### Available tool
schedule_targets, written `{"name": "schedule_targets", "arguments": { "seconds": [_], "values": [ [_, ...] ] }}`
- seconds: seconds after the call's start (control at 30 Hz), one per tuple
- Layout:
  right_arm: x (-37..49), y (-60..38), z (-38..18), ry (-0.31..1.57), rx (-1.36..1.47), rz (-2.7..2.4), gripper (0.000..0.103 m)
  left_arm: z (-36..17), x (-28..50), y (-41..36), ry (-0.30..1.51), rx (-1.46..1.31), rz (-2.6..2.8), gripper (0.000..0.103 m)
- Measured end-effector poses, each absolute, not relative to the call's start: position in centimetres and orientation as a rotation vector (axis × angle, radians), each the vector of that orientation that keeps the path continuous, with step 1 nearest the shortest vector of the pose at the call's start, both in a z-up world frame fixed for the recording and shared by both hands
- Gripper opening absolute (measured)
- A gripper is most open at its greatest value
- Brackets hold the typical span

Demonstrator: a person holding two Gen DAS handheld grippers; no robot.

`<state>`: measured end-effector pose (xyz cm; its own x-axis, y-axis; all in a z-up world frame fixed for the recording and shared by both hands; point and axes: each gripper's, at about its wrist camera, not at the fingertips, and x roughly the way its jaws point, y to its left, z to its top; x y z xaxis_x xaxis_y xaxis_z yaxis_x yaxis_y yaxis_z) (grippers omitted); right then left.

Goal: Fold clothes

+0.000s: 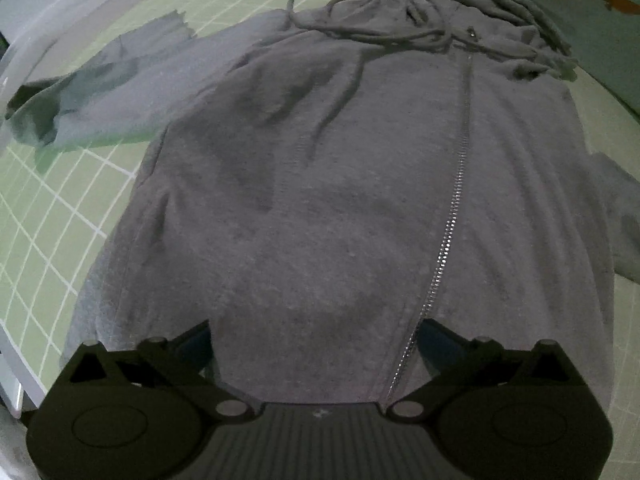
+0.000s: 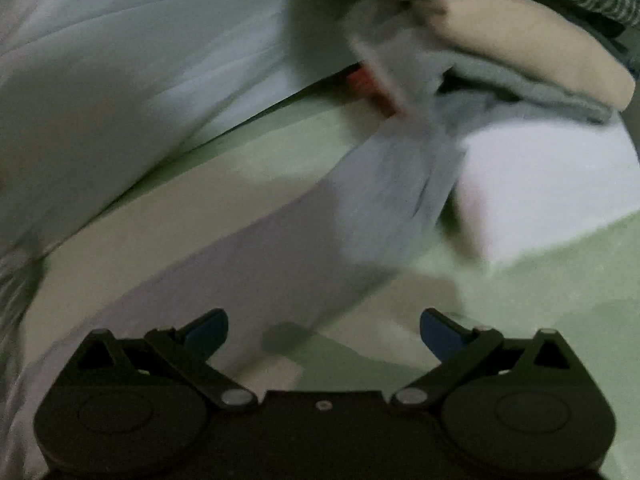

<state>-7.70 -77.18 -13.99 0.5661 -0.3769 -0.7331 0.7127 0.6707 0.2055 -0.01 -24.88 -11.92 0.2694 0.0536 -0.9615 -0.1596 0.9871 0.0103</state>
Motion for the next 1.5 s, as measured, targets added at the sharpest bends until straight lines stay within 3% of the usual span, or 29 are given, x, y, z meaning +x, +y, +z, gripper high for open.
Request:
{"name": "schedule_targets", "arguments": {
  "seconds": [0.23,0.3,0.4,0.53,0.57,0.6,0.97,1.03,1.1,1.27,1.43,1.47,1.5],
  "values": [
    [-4.3,-80.8,-15.2,0.67,0.478,-0.83,0.099,-11.9,0.4,-24.8,1.324,-0.108,0.159,0.103],
    [-4.0,-80.1,-15.2,0.684,0.416,-0.888,0.072,-12.0,0.7,-24.9,1.334,-0.111,0.163,0.103],
    [-4.4,-79.2,-15.0,0.681,0.346,-0.864,0.042,-12.0,0.7,-25.1,1.332,-0.112,0.163,0.103],
    [-6.8,-77.8,-14.4,0.667,0.337,-0.831,0.017,-12.0,0.5,-25.3,1.319,-0.12,0.176,0.103],
    [-7.6,-77.4,-14.1,0.66,0.344,-0.83,0.007,-11.8,0.0,-25.1,1.318,-0.126,0.183,0.103],
    [-8.6,-76.8,-13.9,0.665,0.344,-0.847,0.004,-11.8,0.0,-25.2,1.317,-0.129,0.188,0.103],
    [-22.8,-72.7,-13.7,0.69,0.527,-0.96,0.006,-11.9,-0.9,-26.4,1.269,-0.129,0.202,0.103],
    [-23.9,-73.2,-13.6,0.677,0.584,-0.95,0.02,-11.7,-1.2,-26.6,1.264,-0.128,0.203,0.103],
    [-24.8,-73.7,-13.3,0.652,0.624,-0.971,0.062,-11.7,-1.4,-26.6,1.259,-0.127,0.202,0.103],
    [-25.2,-75.9,-13.4,0.612,0.696,-1.043,0.079,-12.0,-0.7,-26.2,1.26,-0.126,0.199,0.103],
    [-23.0,-77.6,-13.7,0.681,0.625,-0.979,0.079,-11.9,-0.7,-26.2,1.263,-0.131,0.204,0.103],
    [-22.4,-77.6,-13.7,0.699,0.6,-0.947,0.071,-11.9,-0.7,-26.2,1.263,-0.131,0.204,0.103],
    [-21.8,-77.1,-13.7,0.735,0.533,-0.92,0.054,-11.9,-0.7,-26.2,1.262,-0.131,0.204,0.103]
  ]
}}
